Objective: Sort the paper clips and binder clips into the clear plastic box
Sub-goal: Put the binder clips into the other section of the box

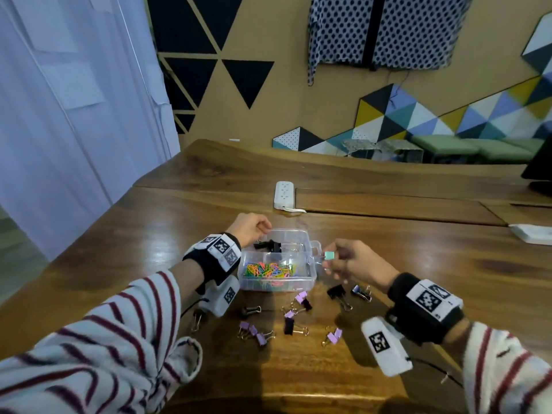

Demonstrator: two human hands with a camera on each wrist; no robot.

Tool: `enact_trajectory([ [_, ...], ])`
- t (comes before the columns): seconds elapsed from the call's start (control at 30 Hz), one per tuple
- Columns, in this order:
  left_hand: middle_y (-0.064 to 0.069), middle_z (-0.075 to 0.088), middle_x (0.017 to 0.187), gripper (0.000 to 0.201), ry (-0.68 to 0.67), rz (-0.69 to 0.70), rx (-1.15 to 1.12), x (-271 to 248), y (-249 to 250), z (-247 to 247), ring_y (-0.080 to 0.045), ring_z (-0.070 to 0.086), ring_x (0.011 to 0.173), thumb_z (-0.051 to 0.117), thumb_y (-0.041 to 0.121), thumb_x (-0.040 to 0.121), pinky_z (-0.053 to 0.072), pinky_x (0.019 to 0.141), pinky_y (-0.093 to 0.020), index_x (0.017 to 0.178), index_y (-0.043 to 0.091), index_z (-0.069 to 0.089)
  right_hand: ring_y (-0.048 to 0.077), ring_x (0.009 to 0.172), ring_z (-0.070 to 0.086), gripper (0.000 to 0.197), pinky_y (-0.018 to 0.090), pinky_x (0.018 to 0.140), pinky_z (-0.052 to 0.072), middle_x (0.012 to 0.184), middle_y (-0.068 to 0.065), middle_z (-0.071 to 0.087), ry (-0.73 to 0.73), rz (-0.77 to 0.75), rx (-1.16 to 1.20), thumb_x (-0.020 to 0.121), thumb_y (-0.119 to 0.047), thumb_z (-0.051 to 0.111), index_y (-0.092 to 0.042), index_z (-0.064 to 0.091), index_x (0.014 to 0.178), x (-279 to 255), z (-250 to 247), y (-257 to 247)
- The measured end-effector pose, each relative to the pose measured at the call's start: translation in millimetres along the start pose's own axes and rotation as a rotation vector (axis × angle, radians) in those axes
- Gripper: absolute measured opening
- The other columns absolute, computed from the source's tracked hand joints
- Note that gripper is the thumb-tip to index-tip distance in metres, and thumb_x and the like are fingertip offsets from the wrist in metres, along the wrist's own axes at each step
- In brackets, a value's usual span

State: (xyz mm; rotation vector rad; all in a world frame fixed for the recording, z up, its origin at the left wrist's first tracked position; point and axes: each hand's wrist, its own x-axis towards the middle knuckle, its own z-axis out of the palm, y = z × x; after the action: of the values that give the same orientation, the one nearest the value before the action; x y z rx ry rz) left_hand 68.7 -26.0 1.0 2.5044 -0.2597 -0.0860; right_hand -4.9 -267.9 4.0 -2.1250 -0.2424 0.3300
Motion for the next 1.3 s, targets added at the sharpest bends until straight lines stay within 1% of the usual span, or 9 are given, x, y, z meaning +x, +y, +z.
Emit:
enact_trajectory([
  [0.13,-0.010,0.068,0.113,0.029,0.027,0.055,-0.096,-20,-1,-11,-0.015,0.062,0.103,0.051,-0.003,0.088,0.046,0.097,-0.022,0.114,0.006,0.062,0.011,0.055,0.046,0.004,0.014,0.041,0.039,0.073,0.006,0.057,0.027,0.089,0.307,0.086,-0.005,0.057,-0.008,0.056,0.089,17,-3,-2],
  [0.27,0.001,0.069,0.106,0.027,-0.070,0.121,-0.130,-60,-8,-28,-0.006,0.062,0.098,0.054,0.004,0.088,0.050,0.089,-0.020,0.110,0.016,0.063,0.012,0.052,0.049,0.011,0.017,0.042,0.042,0.070,0.009,0.056,0.060,0.124,0.303,0.085,0.004,0.056,-0.006,0.052,0.085,48,5,-11],
  [0.43,0.029,0.062,0.089,0.027,-0.254,0.135,0.020,-120,-26,-35,0.023,0.053,0.091,0.056,0.013,0.089,0.044,0.075,0.001,0.101,0.037,0.059,0.016,0.051,0.050,0.019,0.015,0.038,0.045,0.069,0.010,0.053,0.064,0.162,0.219,0.086,0.011,0.050,-0.007,0.045,0.082,77,17,-27],
  [0.53,0.039,0.059,0.080,0.030,-0.314,0.121,0.063,-139,-31,-34,0.029,0.049,0.090,0.056,0.012,0.089,0.041,0.072,0.005,0.095,0.042,0.056,0.010,0.042,0.058,0.024,0.016,0.041,0.050,0.073,0.009,0.055,0.034,0.157,0.169,0.087,0.013,0.043,-0.008,0.048,0.078,81,18,-31],
  [0.67,0.029,0.056,0.092,0.025,-0.308,0.099,0.098,-146,-38,-33,0.017,0.056,0.088,0.058,0.013,0.088,0.044,0.072,0.001,0.102,0.034,0.059,0.013,0.064,0.058,0.012,0.020,0.055,0.050,0.085,0.004,0.060,0.058,0.069,-0.174,0.090,-0.002,0.049,-0.011,0.055,0.091,58,-3,-31],
  [0.8,0.016,0.059,0.104,0.027,-0.304,0.030,0.145,-141,-42,-31,0.002,0.058,0.097,0.059,0.017,0.087,0.050,0.081,-0.013,0.109,0.033,0.055,0.010,0.067,0.056,0.015,0.019,0.057,0.041,0.092,0.004,0.063,0.048,0.052,-0.583,0.090,-0.009,0.051,-0.009,0.058,0.103,19,-41,-9],
  [0.93,-0.003,0.050,0.124,0.057,-0.325,-0.110,0.287,-137,-39,-24,-0.013,0.055,0.104,0.066,0.029,0.082,0.044,0.078,-0.016,0.133,0.023,0.041,0.013,0.085,0.052,0.029,0.023,0.073,0.040,0.111,0.007,0.062,-0.089,0.157,-0.807,0.088,-0.021,0.059,-0.013,0.055,0.115,-11,-49,18],
  [1.1,-0.004,0.041,0.125,0.071,-0.355,-0.197,0.370,-140,-38,-17,-0.015,0.051,0.106,0.071,0.033,0.076,0.047,0.091,-0.029,0.136,0.025,0.032,0.019,0.103,0.055,0.038,0.025,0.089,0.041,0.118,0.007,0.053,-0.152,-0.053,-0.874,0.087,-0.031,0.057,-0.017,0.049,0.121,-20,-20,20],
  [1.3,-0.004,0.042,0.123,0.068,-0.380,-0.258,0.373,-148,-42,-15,-0.018,0.047,0.110,0.073,0.033,0.073,0.047,0.092,-0.031,0.130,0.027,0.036,0.021,0.102,0.054,0.036,0.029,0.084,0.043,0.115,0.004,0.051,-0.227,-0.028,-0.947,0.086,-0.032,0.058,-0.016,0.048,0.117,2,25,22],
])
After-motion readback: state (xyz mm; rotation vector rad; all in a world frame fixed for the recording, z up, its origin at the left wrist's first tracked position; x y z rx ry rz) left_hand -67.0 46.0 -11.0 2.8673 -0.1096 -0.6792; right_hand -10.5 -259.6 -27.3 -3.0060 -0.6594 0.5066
